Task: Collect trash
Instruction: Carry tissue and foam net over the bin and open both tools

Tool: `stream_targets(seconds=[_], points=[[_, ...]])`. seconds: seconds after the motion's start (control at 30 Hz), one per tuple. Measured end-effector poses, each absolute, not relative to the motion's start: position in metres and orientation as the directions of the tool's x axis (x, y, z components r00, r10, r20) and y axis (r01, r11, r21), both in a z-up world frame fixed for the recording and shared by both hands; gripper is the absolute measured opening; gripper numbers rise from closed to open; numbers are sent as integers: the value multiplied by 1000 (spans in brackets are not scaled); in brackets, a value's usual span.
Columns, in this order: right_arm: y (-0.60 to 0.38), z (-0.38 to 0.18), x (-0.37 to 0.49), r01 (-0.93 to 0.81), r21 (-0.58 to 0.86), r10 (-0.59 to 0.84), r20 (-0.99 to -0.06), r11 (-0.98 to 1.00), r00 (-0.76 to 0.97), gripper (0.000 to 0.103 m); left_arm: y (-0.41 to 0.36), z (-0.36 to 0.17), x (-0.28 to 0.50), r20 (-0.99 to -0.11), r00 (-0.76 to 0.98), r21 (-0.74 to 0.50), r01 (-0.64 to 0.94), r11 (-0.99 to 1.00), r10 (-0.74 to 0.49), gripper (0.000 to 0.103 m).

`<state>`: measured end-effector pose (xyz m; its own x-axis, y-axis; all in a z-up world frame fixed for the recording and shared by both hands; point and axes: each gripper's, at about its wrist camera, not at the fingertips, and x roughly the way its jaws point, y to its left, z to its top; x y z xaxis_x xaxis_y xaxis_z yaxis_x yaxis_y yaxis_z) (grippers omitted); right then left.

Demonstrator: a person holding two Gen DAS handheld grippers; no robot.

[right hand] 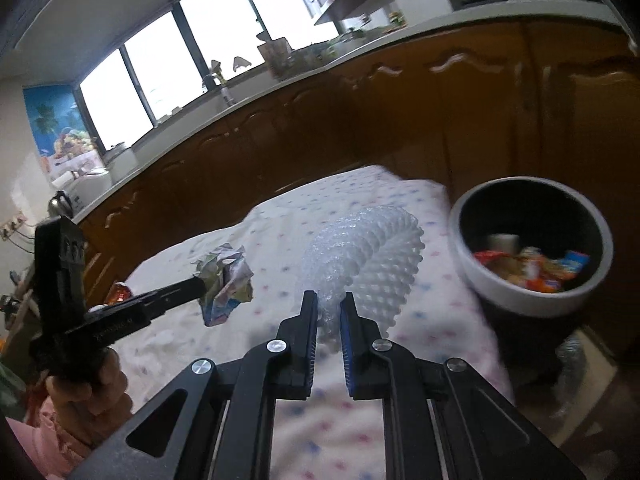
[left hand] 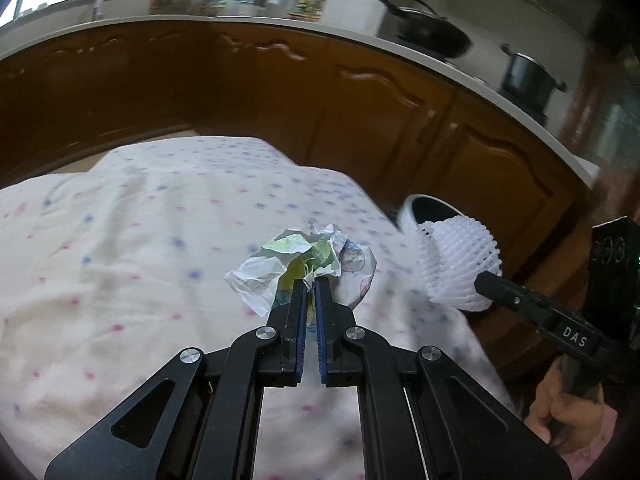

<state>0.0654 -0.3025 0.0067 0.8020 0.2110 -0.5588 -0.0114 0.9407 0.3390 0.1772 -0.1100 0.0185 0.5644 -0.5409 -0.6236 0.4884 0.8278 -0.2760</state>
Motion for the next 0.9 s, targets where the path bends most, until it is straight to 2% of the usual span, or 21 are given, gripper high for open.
stream_targets(seconds=[0.33,0.9], points=[[-336,6,32,58,322,140,-558,945,818,11,-157,27,148,-621,528,-251,567,785,-580,4],[-389,9,20,118,319,78,-541,940,837,11,-237,35,146,-638,524,-160,626,763,-564,4]])
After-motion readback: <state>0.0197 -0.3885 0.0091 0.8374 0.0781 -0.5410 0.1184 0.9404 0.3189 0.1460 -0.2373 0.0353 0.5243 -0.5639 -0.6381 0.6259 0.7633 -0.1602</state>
